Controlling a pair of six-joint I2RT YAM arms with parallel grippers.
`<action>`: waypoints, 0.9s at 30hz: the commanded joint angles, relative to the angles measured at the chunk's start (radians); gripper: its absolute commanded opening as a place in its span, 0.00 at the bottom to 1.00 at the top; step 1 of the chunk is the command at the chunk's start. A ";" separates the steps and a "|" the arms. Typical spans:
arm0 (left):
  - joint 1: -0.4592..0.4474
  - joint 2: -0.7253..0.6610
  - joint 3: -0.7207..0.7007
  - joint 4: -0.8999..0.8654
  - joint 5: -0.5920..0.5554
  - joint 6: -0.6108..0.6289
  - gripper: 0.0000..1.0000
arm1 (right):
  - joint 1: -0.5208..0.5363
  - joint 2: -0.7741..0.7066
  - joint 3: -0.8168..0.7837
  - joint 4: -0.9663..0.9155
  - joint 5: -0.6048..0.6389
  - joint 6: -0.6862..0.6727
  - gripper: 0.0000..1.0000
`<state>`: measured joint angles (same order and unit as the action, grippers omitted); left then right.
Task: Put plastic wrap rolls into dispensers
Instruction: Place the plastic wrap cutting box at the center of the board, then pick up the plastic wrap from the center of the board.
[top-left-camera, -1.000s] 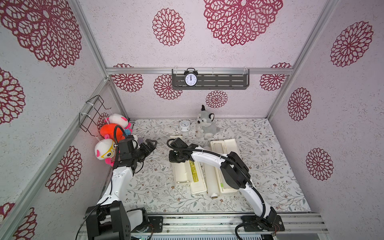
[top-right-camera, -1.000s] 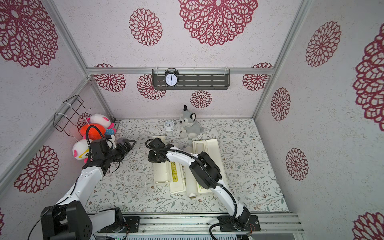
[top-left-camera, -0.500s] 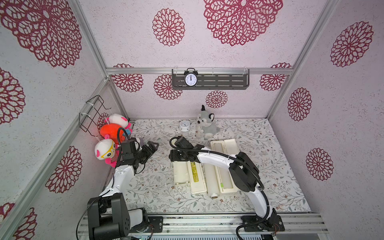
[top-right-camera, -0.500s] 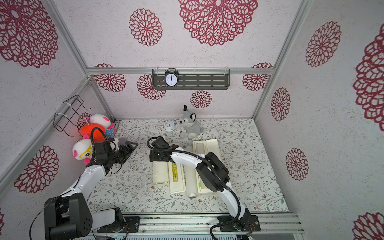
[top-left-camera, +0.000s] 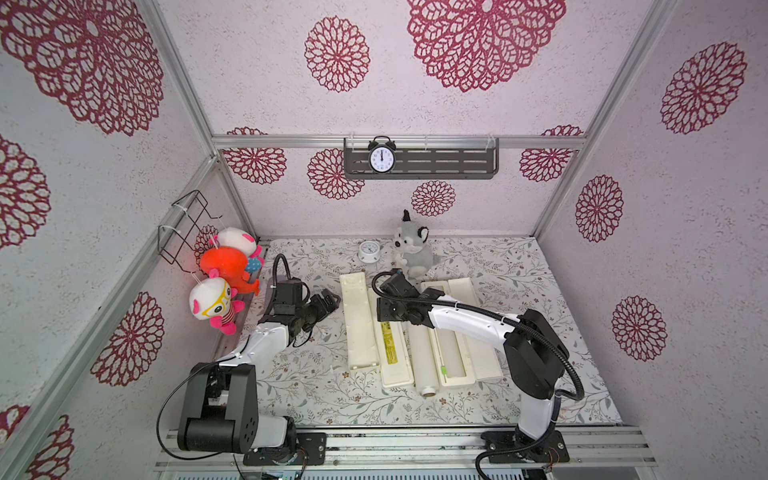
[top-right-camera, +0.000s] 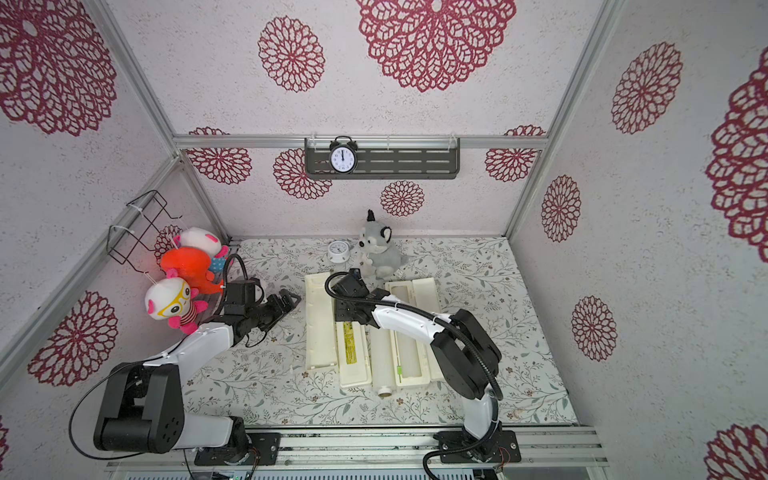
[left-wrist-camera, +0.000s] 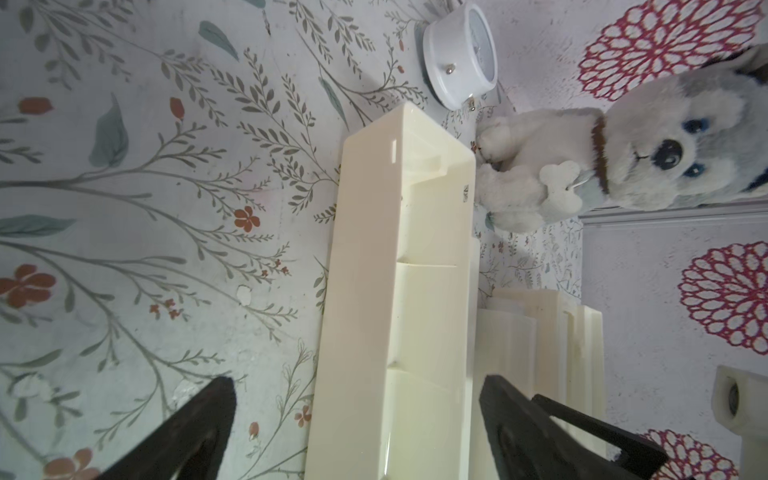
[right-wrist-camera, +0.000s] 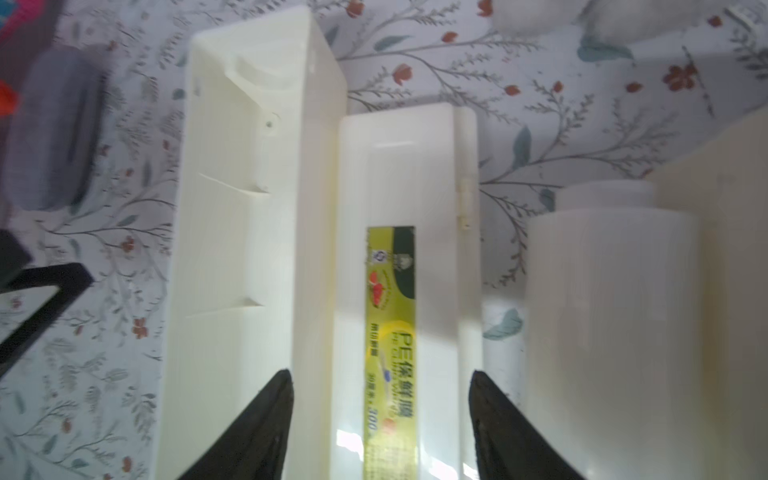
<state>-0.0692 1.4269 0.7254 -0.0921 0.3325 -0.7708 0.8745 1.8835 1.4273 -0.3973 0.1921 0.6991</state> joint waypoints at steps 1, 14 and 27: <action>-0.025 0.037 0.015 0.043 -0.041 0.010 0.95 | -0.002 -0.020 0.026 -0.137 0.089 0.023 0.69; -0.096 0.114 0.056 0.027 -0.089 0.027 0.89 | -0.025 -0.028 -0.091 -0.189 0.135 0.099 0.70; -0.118 0.147 0.112 -0.032 -0.139 0.058 0.84 | -0.046 -0.033 -0.135 -0.242 0.230 0.104 0.71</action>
<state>-0.1772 1.5665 0.8192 -0.1078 0.2211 -0.7307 0.8383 1.8420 1.3132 -0.5255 0.3790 0.7624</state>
